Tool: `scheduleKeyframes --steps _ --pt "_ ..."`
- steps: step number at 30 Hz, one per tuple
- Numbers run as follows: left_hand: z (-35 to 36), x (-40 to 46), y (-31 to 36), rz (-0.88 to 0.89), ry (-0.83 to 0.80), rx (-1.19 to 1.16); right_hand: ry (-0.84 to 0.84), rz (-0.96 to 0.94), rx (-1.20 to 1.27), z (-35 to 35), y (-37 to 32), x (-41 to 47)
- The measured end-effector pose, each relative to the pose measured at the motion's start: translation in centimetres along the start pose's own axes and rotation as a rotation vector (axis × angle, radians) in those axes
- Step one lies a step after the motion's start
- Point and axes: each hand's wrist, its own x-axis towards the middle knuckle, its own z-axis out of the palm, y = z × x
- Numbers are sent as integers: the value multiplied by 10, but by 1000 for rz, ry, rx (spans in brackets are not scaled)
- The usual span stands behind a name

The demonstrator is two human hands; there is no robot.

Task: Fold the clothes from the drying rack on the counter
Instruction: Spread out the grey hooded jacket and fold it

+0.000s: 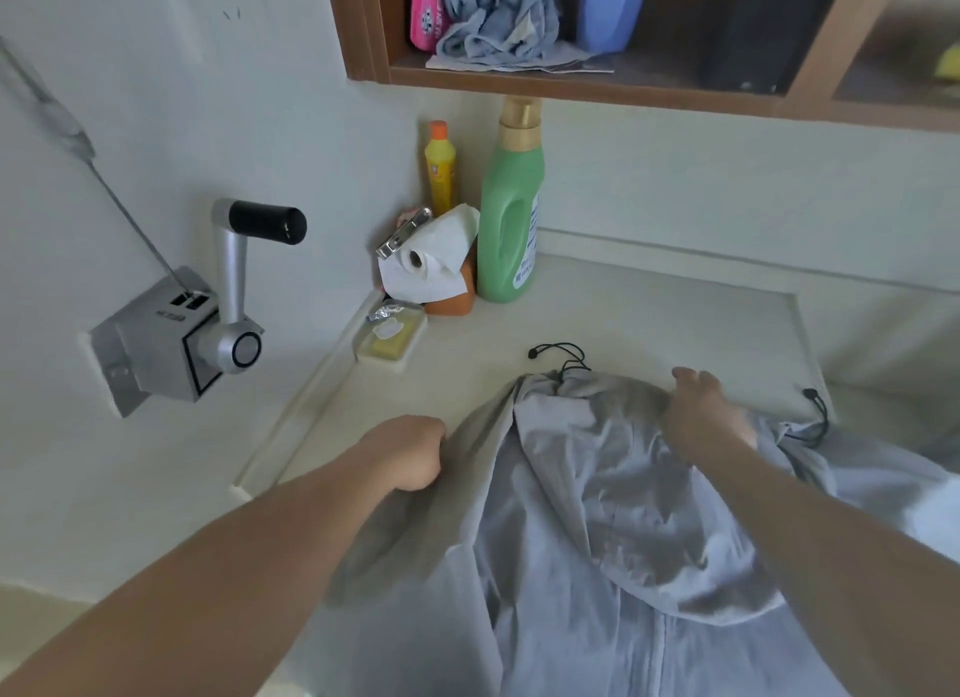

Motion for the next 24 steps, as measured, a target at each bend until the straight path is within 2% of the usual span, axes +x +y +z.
scheduleKeyframes --steps 4,6,8,11,14,17,19,22,24 --pt "-29 11 -11 -170 127 -90 -119 10 -171 -5 18 12" --pt "-44 22 -13 -203 330 -95 -105 18 -193 -6 21 17" --pt "-56 32 -13 -181 544 -107 -108 -11 -243 -12 21 24" --pt "-65 46 -11 -66 658 -73 -43 -28 -308 -29 19 40" --pt "-65 65 -7 23 670 20 112 -33 -290 -48 18 74" --pt "-62 74 2 31 554 -17 199 -37 -194 -56 18 108" --pt "-52 77 8 11 472 -73 167 -18 -135 -51 13 124" --pt "-35 65 15 -49 434 -100 43 -34 -90 -29 -1 120" --pt "-22 48 22 -96 382 -128 66 -96 -29 -14 -18 99"
